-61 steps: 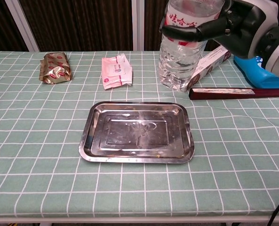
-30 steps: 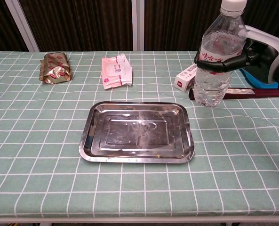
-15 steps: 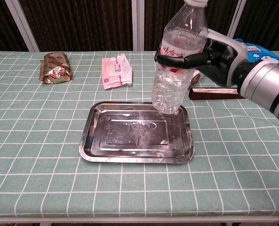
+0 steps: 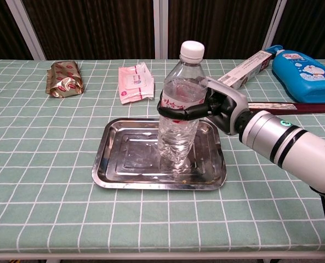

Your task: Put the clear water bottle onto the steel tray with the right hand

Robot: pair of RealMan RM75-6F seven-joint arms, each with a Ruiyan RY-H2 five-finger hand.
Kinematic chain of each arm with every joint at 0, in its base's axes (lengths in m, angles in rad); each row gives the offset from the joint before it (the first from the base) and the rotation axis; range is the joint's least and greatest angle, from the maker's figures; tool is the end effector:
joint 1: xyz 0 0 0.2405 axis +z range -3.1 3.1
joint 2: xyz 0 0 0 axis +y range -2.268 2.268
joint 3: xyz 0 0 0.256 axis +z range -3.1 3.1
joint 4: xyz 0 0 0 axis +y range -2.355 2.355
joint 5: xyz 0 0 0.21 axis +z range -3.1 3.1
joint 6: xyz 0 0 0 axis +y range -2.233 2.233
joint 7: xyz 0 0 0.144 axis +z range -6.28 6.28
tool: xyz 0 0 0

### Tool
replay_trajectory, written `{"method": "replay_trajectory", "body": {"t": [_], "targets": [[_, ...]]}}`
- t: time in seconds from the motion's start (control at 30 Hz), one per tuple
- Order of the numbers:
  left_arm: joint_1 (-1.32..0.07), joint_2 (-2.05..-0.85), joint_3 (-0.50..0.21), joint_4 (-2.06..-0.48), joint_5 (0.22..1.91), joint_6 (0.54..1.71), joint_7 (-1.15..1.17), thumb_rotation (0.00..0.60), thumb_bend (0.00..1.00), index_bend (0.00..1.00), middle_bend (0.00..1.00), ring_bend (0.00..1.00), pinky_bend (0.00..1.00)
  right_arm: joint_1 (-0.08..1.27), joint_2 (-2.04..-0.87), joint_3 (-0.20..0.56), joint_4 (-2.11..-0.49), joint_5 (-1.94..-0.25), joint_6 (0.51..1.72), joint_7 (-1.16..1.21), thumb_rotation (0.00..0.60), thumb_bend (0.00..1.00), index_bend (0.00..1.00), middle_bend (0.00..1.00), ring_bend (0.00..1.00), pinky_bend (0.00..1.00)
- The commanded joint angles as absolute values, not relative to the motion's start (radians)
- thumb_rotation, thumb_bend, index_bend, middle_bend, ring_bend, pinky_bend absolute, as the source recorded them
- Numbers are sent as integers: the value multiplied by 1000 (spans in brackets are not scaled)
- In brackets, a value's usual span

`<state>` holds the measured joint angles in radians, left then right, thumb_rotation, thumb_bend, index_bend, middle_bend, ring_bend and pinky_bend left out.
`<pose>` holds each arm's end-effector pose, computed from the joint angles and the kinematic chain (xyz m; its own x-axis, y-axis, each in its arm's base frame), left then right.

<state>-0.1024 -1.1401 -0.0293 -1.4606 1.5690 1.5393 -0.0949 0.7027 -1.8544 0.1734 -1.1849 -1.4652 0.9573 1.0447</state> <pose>-0.3244 0.1842 0.1675 0.4292 -0.0422 0.9022 0.8980 -0.0870 -0.4313 -0.1207 -0.3136 -0.0980 -0.6037 -0.6029 0.5216 -0.6703 0.0296 -0.7415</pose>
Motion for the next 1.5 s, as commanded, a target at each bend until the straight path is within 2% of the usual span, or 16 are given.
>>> {"method": "replay_trajectory", "body": {"t": [0.03,0.13,0.2,0.33,0.43,0.53,0.7,0.77,0.87,0.97,1.07,1.2,1.3,1.37,1.43,1.5], "targets": [[-103,-1143,-29,-1457,1569,1538,-100,490,68,263,229,98,186,708,-1862,170,-1171,-1471,961,1051,600,226,644,499,292,353],[-105,-1147,-29,-1453,1570,1537,-103,488,68,263,229,98,186,711,-1863,168,-1163,-1473,959,1051,600,214,644,499,292,353],[-104,-1149,-28,-1451,1571,1536,-105,489,68,262,230,97,186,712,-1862,164,-1161,-1476,959,1049,600,170,634,498,291,353],[-102,-1150,-29,-1449,1570,1539,-108,489,68,263,229,98,186,719,-1855,150,-1158,-1494,957,1044,600,24,547,471,266,304],[-102,-1150,-30,-1449,1569,1541,-112,488,68,262,229,98,186,727,-1845,141,-1160,-1503,950,1042,600,0,487,445,218,268],[-102,-1151,-30,-1448,1571,1543,-113,485,68,262,229,98,186,733,-1833,135,-1168,-1515,950,1043,600,0,392,409,157,216],[-105,-1151,-33,-1452,1573,1543,-114,488,69,262,229,98,186,749,-1791,127,-1202,-1537,948,1022,600,0,87,244,26,85],[-107,-1150,-35,-1455,1573,1543,-112,486,69,262,230,98,185,752,-1773,125,-1219,-1537,944,1010,600,0,17,186,3,45],[-108,-1150,-35,-1463,1576,1544,-107,489,68,263,230,98,186,754,-1735,118,-1250,-1531,927,979,600,0,0,107,0,2],[-107,-1147,-32,-1471,1578,1544,-99,490,68,263,229,98,186,753,-1661,98,-1306,-1528,901,890,600,0,0,40,0,0],[-107,-1148,-30,-1477,1580,1542,-93,484,69,263,229,98,186,744,-1537,78,-1405,-1504,866,739,600,0,0,3,0,0],[-108,-1152,-24,-1486,1590,1542,-78,482,68,263,229,98,185,737,-1291,42,-1599,-1401,759,514,600,0,0,0,0,0],[-108,-1152,-22,-1493,1589,1538,-68,481,68,263,229,98,186,718,-1106,6,-1733,-1310,732,350,600,0,0,0,0,0],[-108,-1152,-21,-1497,1589,1537,-63,479,69,262,229,98,186,690,-1005,-26,-1801,-1273,764,231,600,0,0,0,0,0],[-108,-1150,-22,-1507,1586,1534,-54,477,69,262,229,98,185,632,-924,-67,-1857,-1242,875,42,600,7,0,0,0,0],[-111,-1144,-23,-1521,1585,1528,-46,476,72,263,229,98,185,551,-895,-101,-1883,-1237,1040,-155,600,32,0,0,0,0]]}}
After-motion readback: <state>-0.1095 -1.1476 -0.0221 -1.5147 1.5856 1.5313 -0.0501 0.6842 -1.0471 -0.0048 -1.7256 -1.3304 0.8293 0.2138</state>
